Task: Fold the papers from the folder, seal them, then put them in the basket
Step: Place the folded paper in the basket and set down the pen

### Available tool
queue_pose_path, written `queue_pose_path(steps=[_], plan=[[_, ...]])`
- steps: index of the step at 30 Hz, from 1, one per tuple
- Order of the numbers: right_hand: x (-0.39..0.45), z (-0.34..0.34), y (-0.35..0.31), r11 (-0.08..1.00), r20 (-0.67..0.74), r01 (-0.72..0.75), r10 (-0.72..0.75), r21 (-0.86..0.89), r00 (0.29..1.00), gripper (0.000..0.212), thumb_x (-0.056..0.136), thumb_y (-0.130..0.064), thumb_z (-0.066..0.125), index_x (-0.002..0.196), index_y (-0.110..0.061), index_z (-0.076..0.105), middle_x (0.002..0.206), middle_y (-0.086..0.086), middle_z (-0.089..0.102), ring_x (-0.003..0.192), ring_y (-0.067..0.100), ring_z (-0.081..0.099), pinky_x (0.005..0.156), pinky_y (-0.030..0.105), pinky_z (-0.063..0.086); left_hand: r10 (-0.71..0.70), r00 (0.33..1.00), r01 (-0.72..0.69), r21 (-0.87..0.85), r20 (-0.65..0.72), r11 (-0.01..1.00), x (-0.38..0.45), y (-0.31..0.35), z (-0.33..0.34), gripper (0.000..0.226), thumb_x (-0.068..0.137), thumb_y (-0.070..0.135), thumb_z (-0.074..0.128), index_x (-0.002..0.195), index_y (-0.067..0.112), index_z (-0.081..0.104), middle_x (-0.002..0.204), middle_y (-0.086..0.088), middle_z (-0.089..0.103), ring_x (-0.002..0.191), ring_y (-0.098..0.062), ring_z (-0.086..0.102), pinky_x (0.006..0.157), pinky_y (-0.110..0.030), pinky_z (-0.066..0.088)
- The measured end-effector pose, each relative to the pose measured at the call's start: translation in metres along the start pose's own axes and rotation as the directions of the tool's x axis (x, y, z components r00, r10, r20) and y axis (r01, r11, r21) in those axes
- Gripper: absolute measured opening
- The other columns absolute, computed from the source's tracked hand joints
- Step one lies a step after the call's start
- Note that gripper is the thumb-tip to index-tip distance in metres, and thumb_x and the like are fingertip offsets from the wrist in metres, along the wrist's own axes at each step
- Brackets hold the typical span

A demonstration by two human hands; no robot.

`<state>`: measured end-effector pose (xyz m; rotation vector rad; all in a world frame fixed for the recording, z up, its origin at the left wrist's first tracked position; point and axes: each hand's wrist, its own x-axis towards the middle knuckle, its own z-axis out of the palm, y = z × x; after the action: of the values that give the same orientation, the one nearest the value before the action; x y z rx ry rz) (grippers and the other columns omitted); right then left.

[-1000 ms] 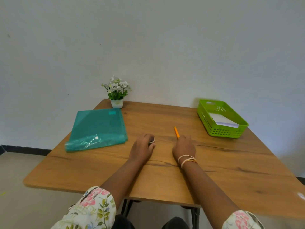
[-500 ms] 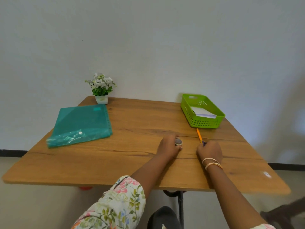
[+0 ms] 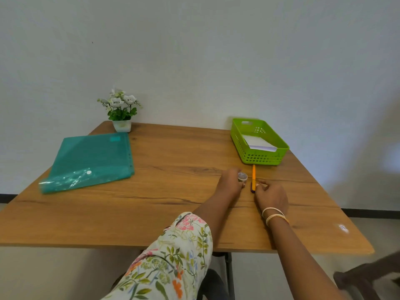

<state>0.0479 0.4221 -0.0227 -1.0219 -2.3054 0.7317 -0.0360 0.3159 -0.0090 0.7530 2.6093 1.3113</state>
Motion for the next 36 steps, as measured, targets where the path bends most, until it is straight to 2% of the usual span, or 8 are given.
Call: queue_pose_path(steps=[5, 7, 10, 14, 17, 22, 26, 36], plan=[[0.001, 0.001, -0.001, 0.999, -0.023, -0.023, 0.022, -0.043, 0.999, 0.028, 0.089, -0.026, 0.05, 0.104, -0.023, 0.074, 0.104, 0.013, 0.07, 0.094, 0.036, 0.063, 0.071, 0.032, 0.047, 0.016, 0.996, -0.019, 0.033, 0.089, 0.999, -0.006, -0.008, -0.019, 0.078, 0.075, 0.02, 0.08, 0.143, 0.013, 0.041, 0.143, -0.011, 0.047, 0.132, -0.026, 0.043, 0.106, -0.035, 0.039], [-0.001, 0.0, -0.004, 0.998, -0.04, -0.029, 0.027, -0.059, 0.999, 0.03, 0.091, -0.026, 0.048, 0.104, -0.018, 0.073, 0.105, 0.016, 0.069, 0.094, 0.038, 0.062, 0.07, 0.033, 0.046, 0.054, 0.997, -0.062, 0.137, 0.062, 0.989, -0.018, -0.021, -0.039, 0.073, 0.08, 0.024, 0.075, 0.143, 0.016, 0.039, 0.145, -0.008, 0.043, 0.134, -0.024, 0.039, 0.108, -0.034, 0.036], [-0.008, -0.002, -0.011, 0.998, -0.081, -0.005, 0.0, -0.062, 0.997, 0.03, 0.089, -0.025, 0.05, 0.106, -0.01, 0.069, 0.108, 0.02, 0.063, 0.096, 0.04, 0.059, 0.076, 0.04, 0.049, 0.142, 0.987, -0.114, 0.306, -0.071, 0.945, -0.037, -0.05, -0.078, 0.05, 0.088, 0.023, 0.063, 0.135, 0.017, 0.047, 0.138, -0.005, 0.048, 0.126, -0.024, 0.046, 0.104, -0.035, 0.039], [-0.035, 0.011, -0.038, 0.954, -0.203, 0.283, -0.298, -0.104, 0.933, 0.018, 0.081, -0.014, 0.06, 0.095, -0.004, 0.066, 0.092, 0.02, 0.056, 0.082, 0.039, 0.056, 0.067, 0.04, 0.046, 0.222, 0.921, -0.019, 0.534, -0.319, 0.845, -0.054, -0.091, -0.132, 0.039, 0.088, 0.021, 0.059, 0.127, 0.019, 0.054, 0.133, -0.006, 0.051, 0.128, -0.023, 0.044, 0.116, -0.042, 0.022], [-0.067, 0.036, -0.078, 0.888, -0.121, 0.45, -0.459, -0.095, 0.88, 0.017, 0.075, -0.014, 0.062, 0.091, -0.01, 0.068, 0.088, 0.013, 0.058, 0.082, 0.033, 0.057, 0.068, 0.038, 0.049, 0.064, 0.892, 0.267, 0.635, -0.448, 0.725, -0.063, -0.118, -0.17, 0.051, 0.089, 0.031, 0.058, 0.136, 0.016, 0.044, 0.152, -0.017, 0.031, 0.144, -0.033, 0.02, 0.116, -0.057, 0.008], [-0.104, 0.078, -0.136, 0.854, 0.122, 0.52, -0.515, -0.008, 0.848, 0.024, 0.079, -0.019, 0.058, 0.101, -0.017, 0.066, 0.103, 0.005, 0.057, 0.092, 0.022, 0.057, 0.078, 0.034, 0.05, -0.38, 0.77, 0.624, 0.483, -0.512, 0.614, -0.072, -0.144, -0.219, 0.08, 0.09, 0.058, 0.047, 0.152, 0.018, 0.017, 0.159, -0.021, -0.001, 0.144, -0.047, 0.0, 0.11, -0.068, 0.007], [-0.116, 0.098, -0.158, 0.864, 0.22, 0.503, -0.487, -0.022, 0.846, 0.022, 0.081, -0.022, 0.054, 0.099, -0.018, 0.066, 0.104, 0.006, 0.057, 0.101, 0.025, 0.053, 0.084, 0.035, 0.047, -0.431, 0.8, 0.599, 0.511, -0.418, 0.616, -0.081, -0.159, -0.229, 0.066, 0.096, 0.058, 0.032, 0.149, 0.019, 0.029, 0.159, -0.015, 0.013, 0.143, -0.048, 0.006, 0.11, -0.068, 0.007], [-0.12, 0.098, -0.162, 0.853, 0.216, 0.517, -0.493, -0.069, 0.843, 0.022, 0.085, -0.023, 0.052, 0.101, -0.017, 0.065, 0.106, 0.006, 0.058, 0.105, 0.025, 0.05, 0.085, 0.036, 0.044, -0.247, 0.898, 0.426, 0.584, -0.364, 0.691, -0.115, -0.157, -0.215, 0.058, 0.089, 0.055, 0.038, 0.137, 0.024, 0.048, 0.151, -0.007, 0.038, 0.141, -0.041, 0.022, 0.111, -0.06, 0.017]])
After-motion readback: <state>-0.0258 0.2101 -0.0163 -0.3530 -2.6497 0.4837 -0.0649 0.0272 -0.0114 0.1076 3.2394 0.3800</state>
